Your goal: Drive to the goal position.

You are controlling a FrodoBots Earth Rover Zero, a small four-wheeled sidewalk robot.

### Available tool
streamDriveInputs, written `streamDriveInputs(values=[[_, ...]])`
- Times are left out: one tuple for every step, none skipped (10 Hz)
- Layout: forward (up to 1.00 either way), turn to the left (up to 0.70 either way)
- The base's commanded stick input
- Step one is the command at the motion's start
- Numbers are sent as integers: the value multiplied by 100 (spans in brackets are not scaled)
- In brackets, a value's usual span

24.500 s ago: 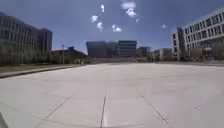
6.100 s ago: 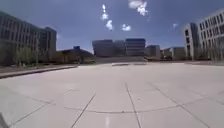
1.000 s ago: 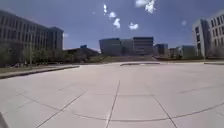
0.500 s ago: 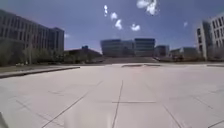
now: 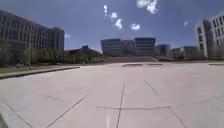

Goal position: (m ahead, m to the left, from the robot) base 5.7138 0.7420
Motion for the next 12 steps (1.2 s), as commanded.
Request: streamDriveInputs(values=[[50, 0], [50, 0], [50, 0], [50, 0], [50, 0], [50, 0], [50, 0], [50, 0], [50, 0], [50, 0], [50, 0], [50, 0]])
